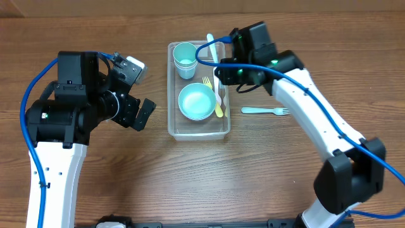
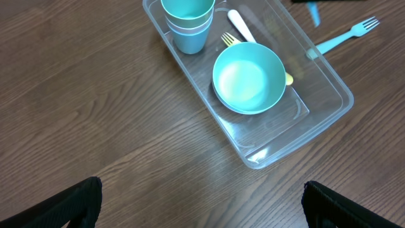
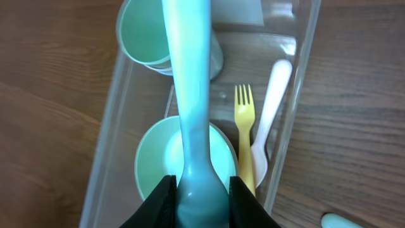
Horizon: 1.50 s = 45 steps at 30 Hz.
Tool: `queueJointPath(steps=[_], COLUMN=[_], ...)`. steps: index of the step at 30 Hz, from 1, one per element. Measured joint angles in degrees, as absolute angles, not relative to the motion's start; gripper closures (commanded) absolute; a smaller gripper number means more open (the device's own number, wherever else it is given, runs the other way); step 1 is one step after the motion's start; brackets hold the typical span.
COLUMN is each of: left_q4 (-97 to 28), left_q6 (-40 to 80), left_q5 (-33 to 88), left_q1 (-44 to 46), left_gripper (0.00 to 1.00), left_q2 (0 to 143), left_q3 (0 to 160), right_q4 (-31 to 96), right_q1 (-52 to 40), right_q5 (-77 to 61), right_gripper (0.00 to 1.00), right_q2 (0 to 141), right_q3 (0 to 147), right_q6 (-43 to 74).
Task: Pack container
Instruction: 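Place the light-blue fork into the container beside the yellow fork, then move the right gripper to the remaining light-blue fork and grasp it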
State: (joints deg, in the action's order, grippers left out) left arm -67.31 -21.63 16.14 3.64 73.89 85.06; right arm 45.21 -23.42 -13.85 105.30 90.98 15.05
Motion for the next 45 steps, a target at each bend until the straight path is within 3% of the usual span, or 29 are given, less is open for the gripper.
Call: queueJointPath(steps=[2, 3, 4, 5, 13, 20, 22, 23, 25, 30, 34, 38, 45], left_q4=[-67.31, -67.31, -67.31, -67.31, -67.31, -67.31, -67.31, -67.29, -67.29, -67.29, -67.31, -67.31, -67.31], left_q6=[-21.63, -21.63, -21.63, -21.63, -21.63, -21.63, -21.63, -21.63, -21.63, -21.63, -21.63, -21.63, -21.63], left_q5=[16.16, 16.16, 16.16, 16.16, 16.16, 16.16, 16.16, 16.16, 16.14, 16.14, 16.16, 16.16, 16.16], left_q1=[3.64, 3.64, 3.64, 3.64, 3.64, 3.64, 3.64, 3.64, 3.64, 3.64, 3.64, 3.64, 3.64], left_gripper=[0.00, 0.00, 0.00, 0.00, 0.00, 0.00, 0.00, 0.00, 0.00, 0.00, 0.00, 0.00, 0.00], left_q2=[73.89, 73.89, 73.89, 73.89, 73.89, 73.89, 73.89, 73.89, 73.89, 73.89, 73.89, 73.89, 73.89], left_q3=[85.06, 85.06, 85.06, 85.06, 85.06, 85.06, 85.06, 85.06, 85.06, 85.06, 85.06, 85.06, 85.06], right_q4=[45.12, 45.12, 45.10, 45.08, 48.66, 64.90, 68.18, 69.87, 68.73, 56.40, 53.01, 48.47, 43.40], right_q1=[-24.05, -24.05, -24.03, -24.05, -23.33, -10.55, -7.42, -5.85, -4.86, -5.37, -5.39, -5.41, -5.39], right_q5=[-11.88, -11.11, -10.26, -10.00, -8.67, 1.80, 2.61, 3.09, 1.74, -7.42, -10.66, -8.91, -6.59], right_gripper=[0.96, 0.85, 0.54, 0.49, 0.48, 0.48, 0.42, 0.33, 0.00, 0.00, 0.00, 0.04, 0.09], right_q2=[107.24, 107.98, 108.81, 109.14, 109.34, 99.15, 99.15, 99.15, 99.15, 99.18, 99.18, 99.61, 105.75], right_q3=[90.98, 90.98, 90.98, 90.98, 91.35, 92.68, 92.03, 90.87, 86.96, 76.64, 72.03, 70.89, 70.81], right_q6=[16.78, 17.17, 17.85, 18.02, 18.39, 14.39, 16.58, 20.78, 31.62, 61.23, 77.84, 85.56, 88.92])
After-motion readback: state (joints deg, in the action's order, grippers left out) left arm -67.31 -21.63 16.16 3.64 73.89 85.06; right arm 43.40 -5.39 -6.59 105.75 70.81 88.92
